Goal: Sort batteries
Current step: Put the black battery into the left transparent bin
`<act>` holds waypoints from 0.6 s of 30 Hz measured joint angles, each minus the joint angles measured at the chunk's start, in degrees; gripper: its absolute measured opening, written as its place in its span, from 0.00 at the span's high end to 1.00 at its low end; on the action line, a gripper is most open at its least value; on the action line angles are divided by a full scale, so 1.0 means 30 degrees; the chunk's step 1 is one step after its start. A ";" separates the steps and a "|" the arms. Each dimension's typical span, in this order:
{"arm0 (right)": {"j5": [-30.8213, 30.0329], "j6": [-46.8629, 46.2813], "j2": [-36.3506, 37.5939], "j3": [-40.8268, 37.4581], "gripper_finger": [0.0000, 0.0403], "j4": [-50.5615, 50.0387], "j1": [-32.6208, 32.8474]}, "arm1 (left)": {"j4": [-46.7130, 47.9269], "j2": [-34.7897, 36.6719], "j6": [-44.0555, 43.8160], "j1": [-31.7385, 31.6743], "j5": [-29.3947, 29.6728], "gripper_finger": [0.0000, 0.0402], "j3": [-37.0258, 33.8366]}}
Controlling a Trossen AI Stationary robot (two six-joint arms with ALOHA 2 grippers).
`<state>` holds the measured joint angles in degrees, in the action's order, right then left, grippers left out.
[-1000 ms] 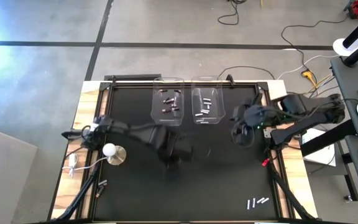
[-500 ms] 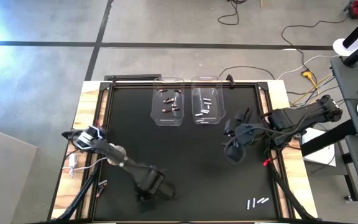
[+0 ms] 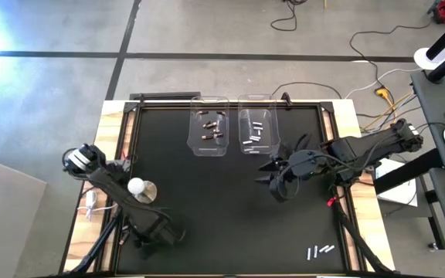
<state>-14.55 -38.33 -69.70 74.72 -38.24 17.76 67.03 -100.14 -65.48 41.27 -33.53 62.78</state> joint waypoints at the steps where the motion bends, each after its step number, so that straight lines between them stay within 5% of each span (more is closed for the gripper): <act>1: 0.0000 -0.0342 -0.0113 0.0000 0.46 0.0131 0.0000 | -0.0639 0.0326 -0.0352 0.0096 -0.0418 0.61 -0.0709; 7: 0.0001 -0.1624 -0.0927 0.0000 0.46 0.0057 0.0038 | -0.4399 0.1444 -0.1804 0.0754 -0.1648 0.61 -0.3861; 18: 0.0690 -0.2513 -0.2233 0.0000 0.46 0.0034 0.0124 | -0.7484 0.1393 -0.2241 0.1534 -0.2325 0.61 -0.6170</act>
<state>-12.47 -45.87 -76.40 74.72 -38.14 18.13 44.57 -95.96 -72.20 45.87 -40.51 44.27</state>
